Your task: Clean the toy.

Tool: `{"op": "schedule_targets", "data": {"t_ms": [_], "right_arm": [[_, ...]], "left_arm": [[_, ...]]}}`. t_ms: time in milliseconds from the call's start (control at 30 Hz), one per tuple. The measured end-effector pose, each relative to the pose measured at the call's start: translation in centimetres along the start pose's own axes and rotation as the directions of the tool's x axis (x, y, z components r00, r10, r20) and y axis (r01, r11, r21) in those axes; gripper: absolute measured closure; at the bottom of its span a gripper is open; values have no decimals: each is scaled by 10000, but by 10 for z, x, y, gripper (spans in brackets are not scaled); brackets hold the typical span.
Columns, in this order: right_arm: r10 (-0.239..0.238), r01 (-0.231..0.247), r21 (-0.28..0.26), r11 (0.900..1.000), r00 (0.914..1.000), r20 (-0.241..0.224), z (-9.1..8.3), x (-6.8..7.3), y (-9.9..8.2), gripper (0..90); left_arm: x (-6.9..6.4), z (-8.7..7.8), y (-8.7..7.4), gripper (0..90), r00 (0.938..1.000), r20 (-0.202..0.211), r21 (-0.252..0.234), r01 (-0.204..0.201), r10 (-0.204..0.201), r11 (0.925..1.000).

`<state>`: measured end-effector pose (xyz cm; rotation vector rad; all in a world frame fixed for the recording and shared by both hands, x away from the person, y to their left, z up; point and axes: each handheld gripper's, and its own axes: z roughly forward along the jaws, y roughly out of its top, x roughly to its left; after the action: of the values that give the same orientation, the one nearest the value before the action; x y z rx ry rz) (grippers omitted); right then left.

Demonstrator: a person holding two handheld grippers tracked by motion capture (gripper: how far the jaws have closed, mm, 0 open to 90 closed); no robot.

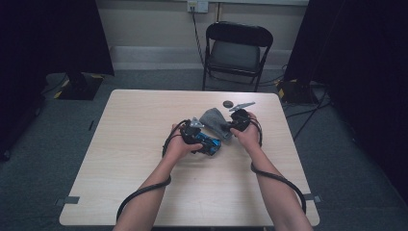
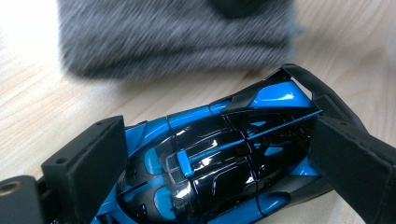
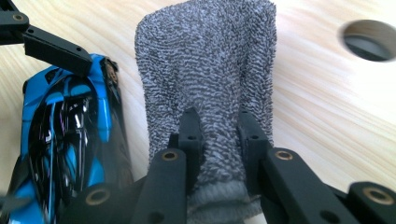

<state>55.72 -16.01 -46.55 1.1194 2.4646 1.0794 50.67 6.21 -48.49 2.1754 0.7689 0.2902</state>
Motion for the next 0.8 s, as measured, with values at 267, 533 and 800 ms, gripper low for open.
{"op": "schedule_targets", "data": {"t_ms": [267,533,800], "right_arm": [[-595,608,239,9979,9970,-501,32,21,14,758],[-1319,1348,732,9882,9903,-435,44,34,19,758],[-1476,1526,656,9861,9862,-750,40,29,15,760]], "left_arm": [[0,0,-2,46,10000,-29,-134,24,-24,9999],[-1,0,-2,44,9999,-80,-154,74,-75,9999],[-1,0,-2,45,9999,-72,-232,120,-121,9997]]}}
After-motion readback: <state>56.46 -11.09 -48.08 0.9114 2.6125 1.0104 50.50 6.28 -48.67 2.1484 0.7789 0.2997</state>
